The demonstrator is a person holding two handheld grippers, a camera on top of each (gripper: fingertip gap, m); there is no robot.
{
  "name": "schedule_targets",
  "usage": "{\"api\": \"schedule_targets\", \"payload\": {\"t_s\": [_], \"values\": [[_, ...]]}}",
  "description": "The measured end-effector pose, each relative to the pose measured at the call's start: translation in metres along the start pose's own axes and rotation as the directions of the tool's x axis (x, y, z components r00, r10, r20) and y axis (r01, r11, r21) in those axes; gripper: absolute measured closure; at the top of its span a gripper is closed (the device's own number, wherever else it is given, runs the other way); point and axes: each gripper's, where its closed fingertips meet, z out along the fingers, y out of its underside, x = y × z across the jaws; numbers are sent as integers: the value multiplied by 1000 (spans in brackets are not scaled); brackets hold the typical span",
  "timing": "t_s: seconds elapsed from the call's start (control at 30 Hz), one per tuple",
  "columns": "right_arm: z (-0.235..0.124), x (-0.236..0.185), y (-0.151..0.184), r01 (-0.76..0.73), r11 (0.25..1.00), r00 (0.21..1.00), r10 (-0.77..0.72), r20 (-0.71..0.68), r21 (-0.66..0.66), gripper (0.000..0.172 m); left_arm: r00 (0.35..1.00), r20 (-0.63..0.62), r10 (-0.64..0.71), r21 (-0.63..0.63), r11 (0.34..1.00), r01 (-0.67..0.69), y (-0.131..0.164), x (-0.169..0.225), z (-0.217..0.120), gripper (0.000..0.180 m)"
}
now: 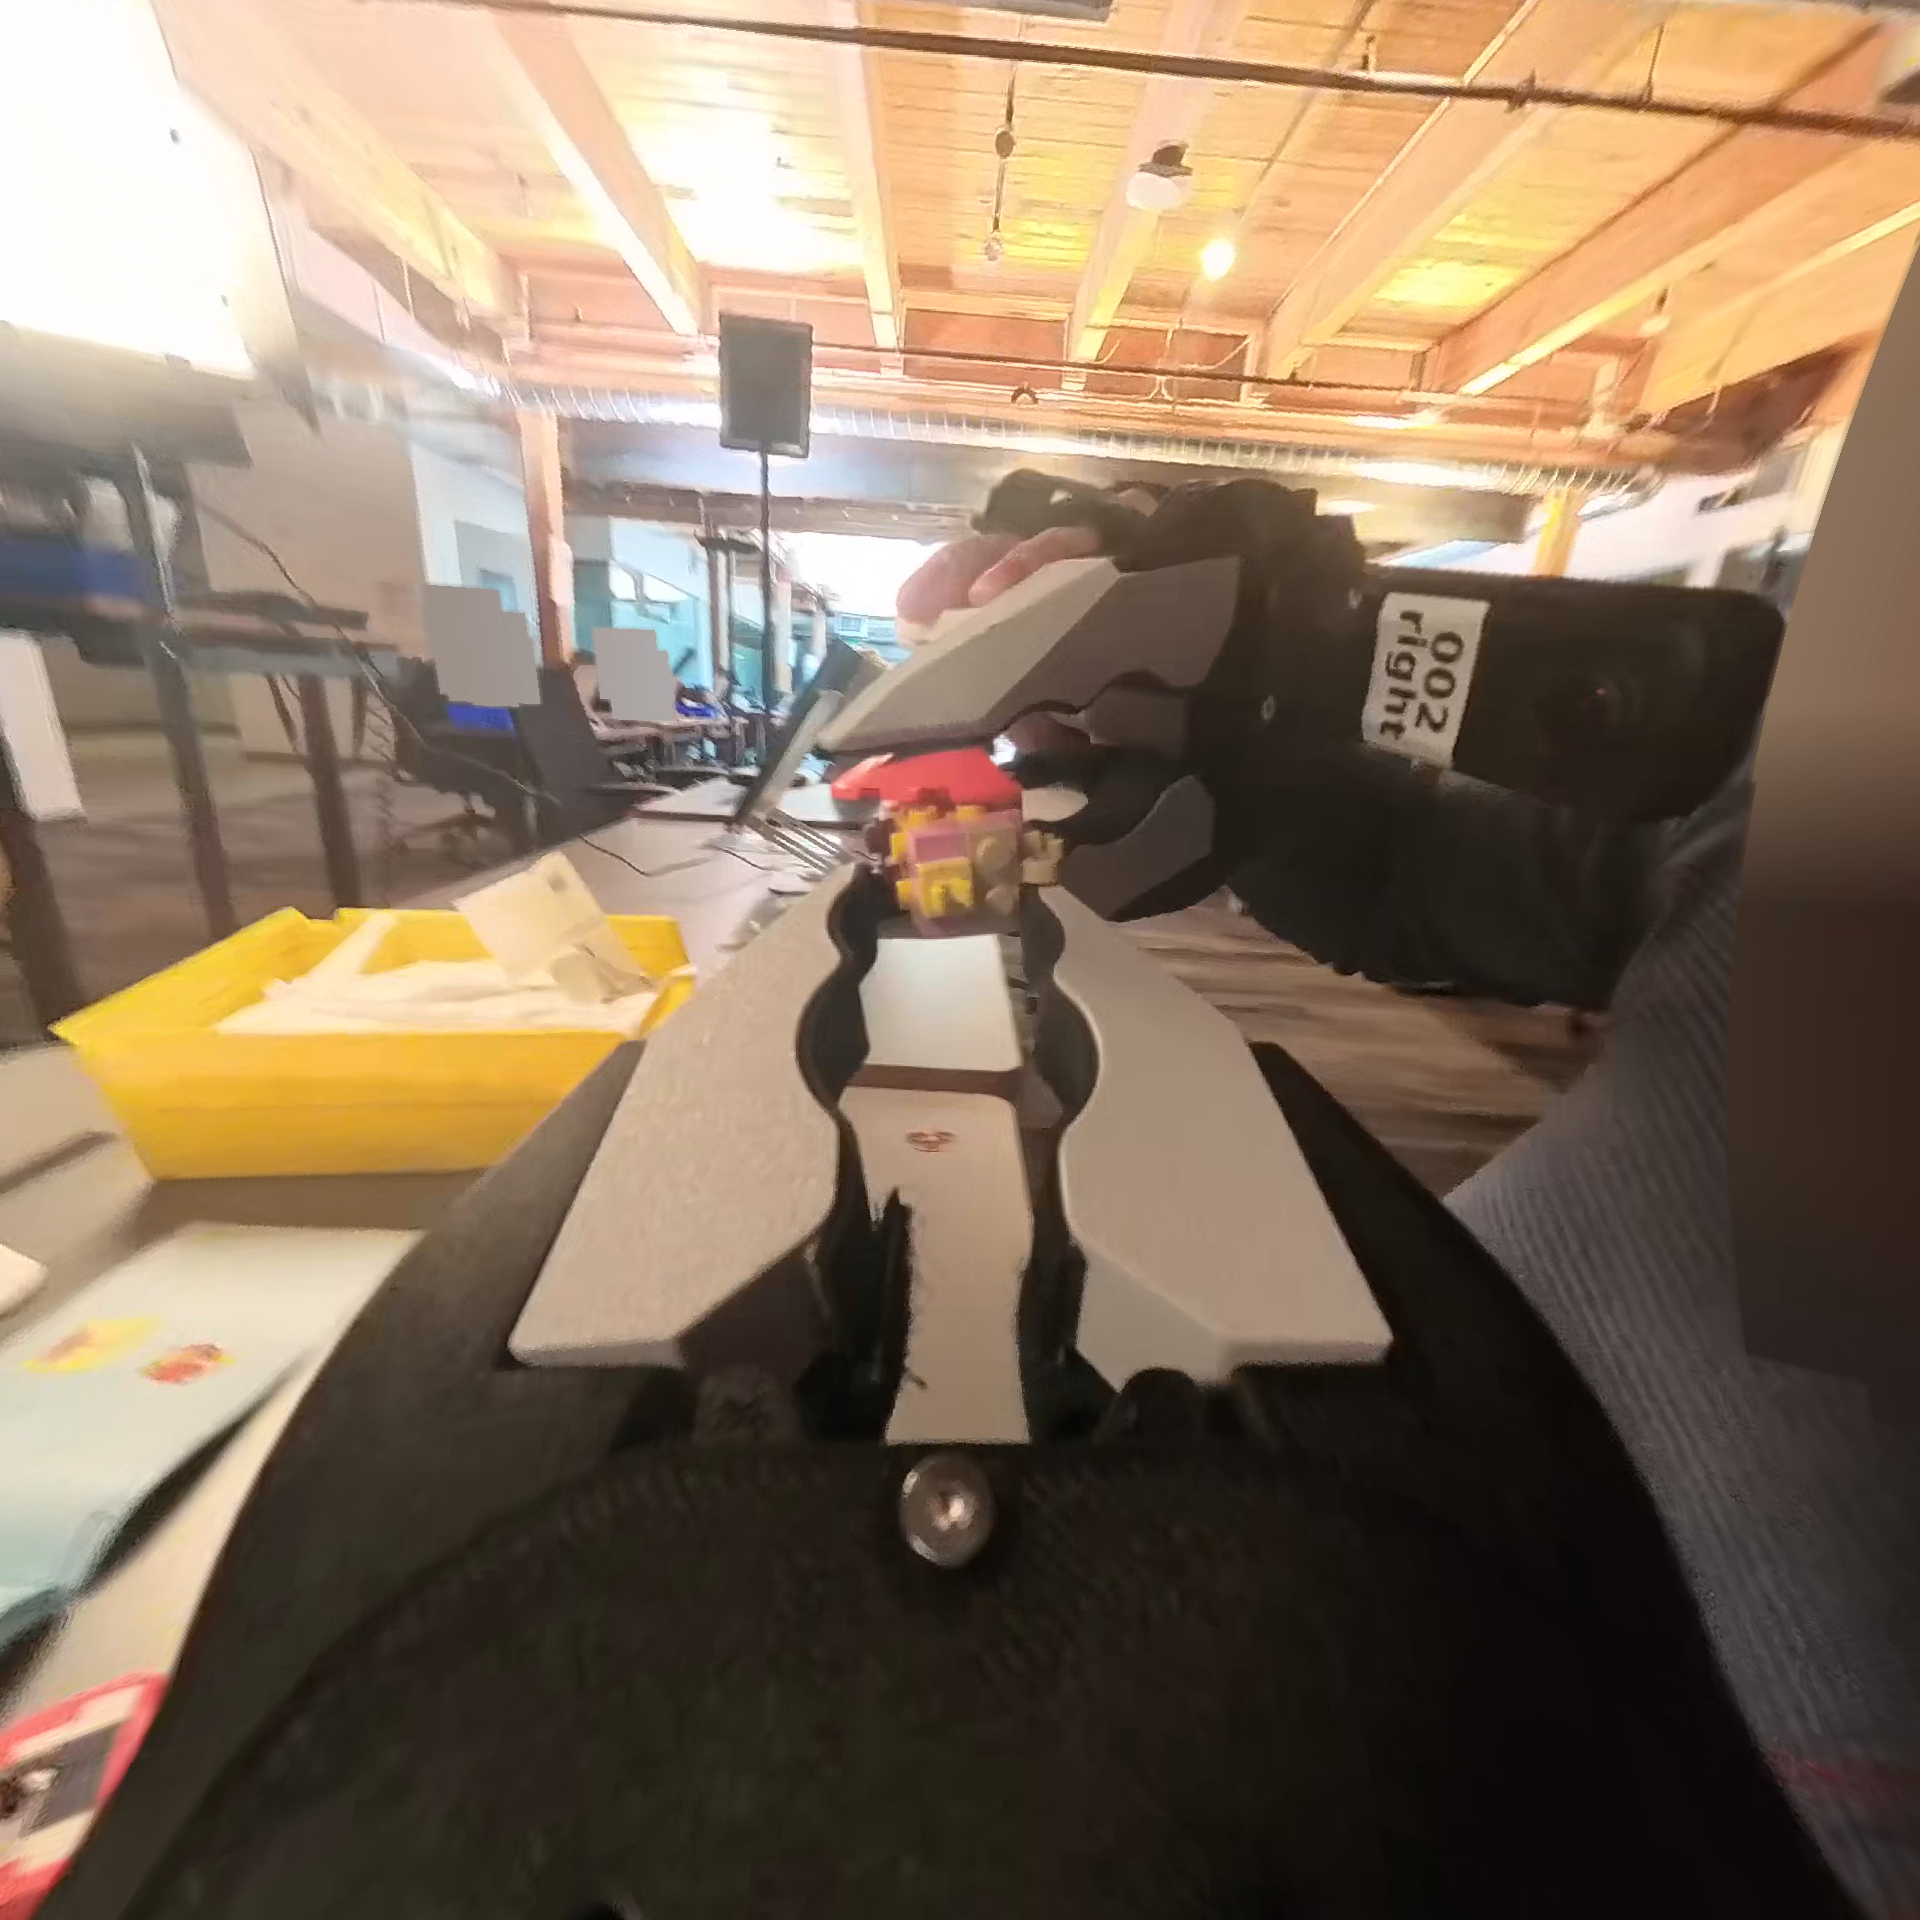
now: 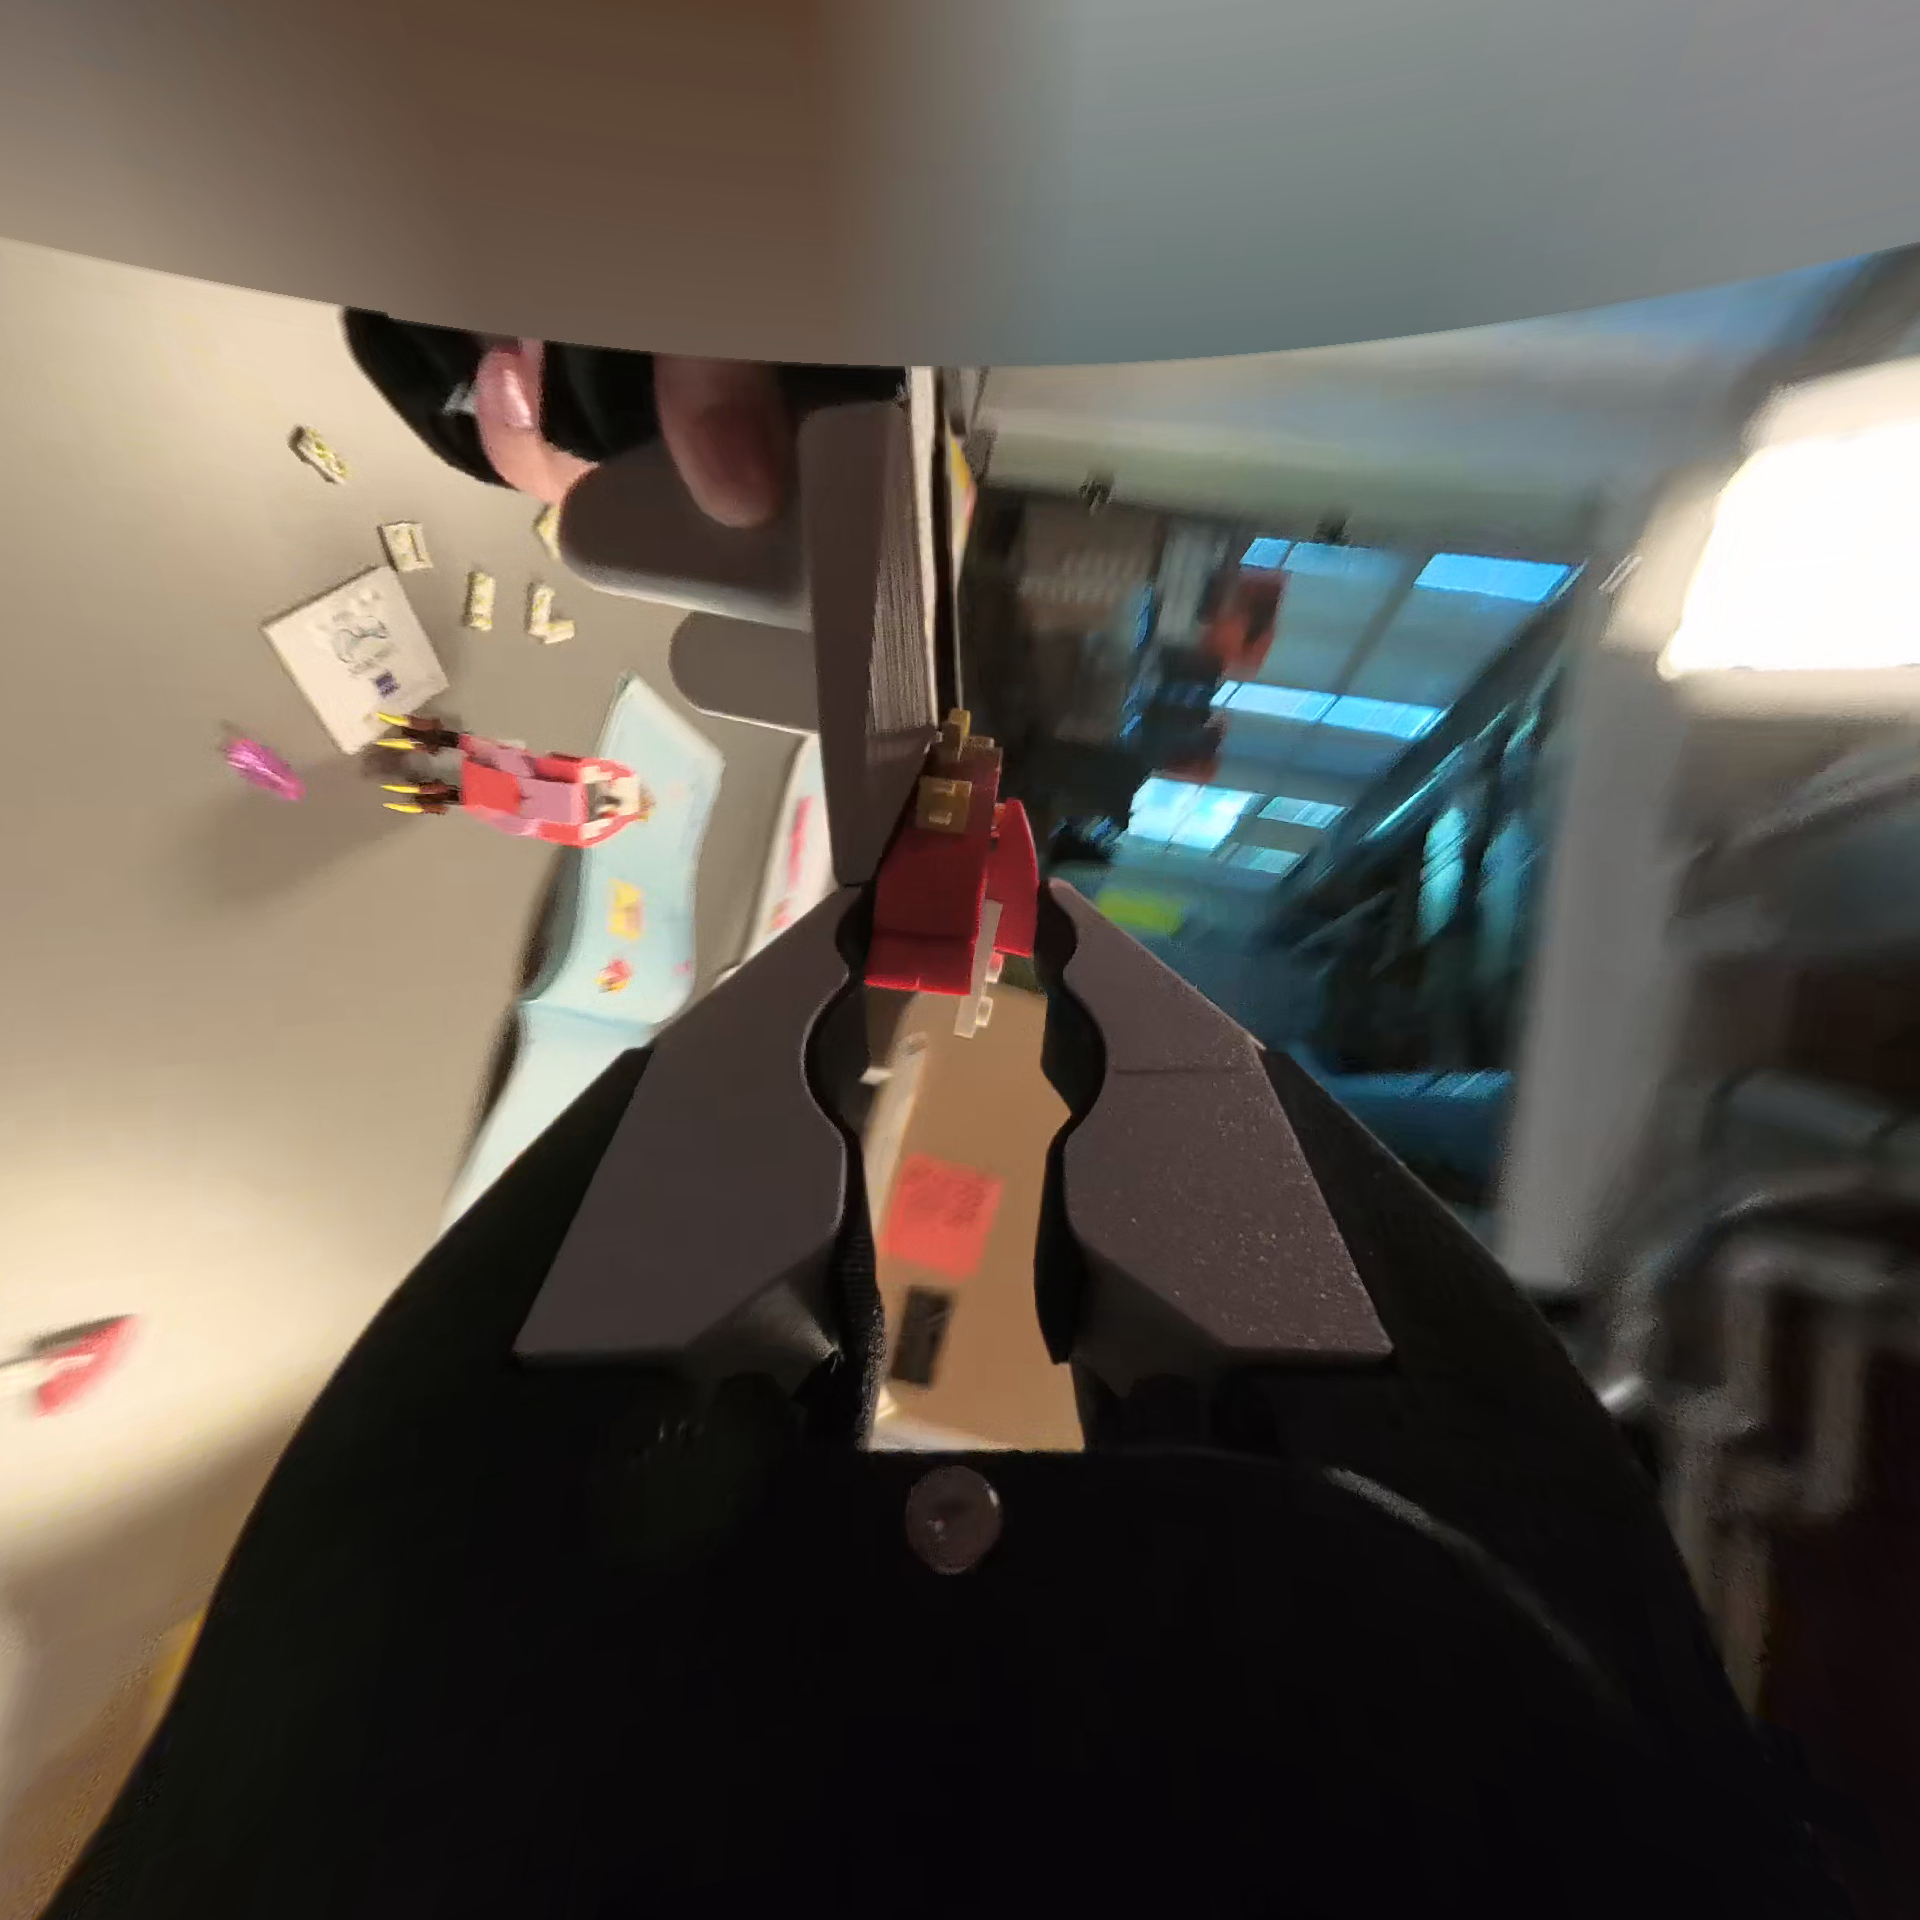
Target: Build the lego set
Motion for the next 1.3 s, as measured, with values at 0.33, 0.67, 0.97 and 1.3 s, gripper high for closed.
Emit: {"api": "schedule_targets", "payload": {"t_s": [0.33,0.67,0.97,1.3], "values": [[12,-9,18,-112,984,988,125,91,-136,144,995,16,-98,-14,995,98,6,-16,1,155],[14,-11,18,96,983,994,-88,59,-158,144,997,72,-13,-44,999,16,8,-17,0,156],[13,-14,17,231,957,973,-225,50,-176,144,994,100,31,-68,997,-24,11,-18,2,157],[23,-26,20,97,976,995,-89,48,-194,134,993,92,-70,-71,995,76,21,-28,5,156]]}}
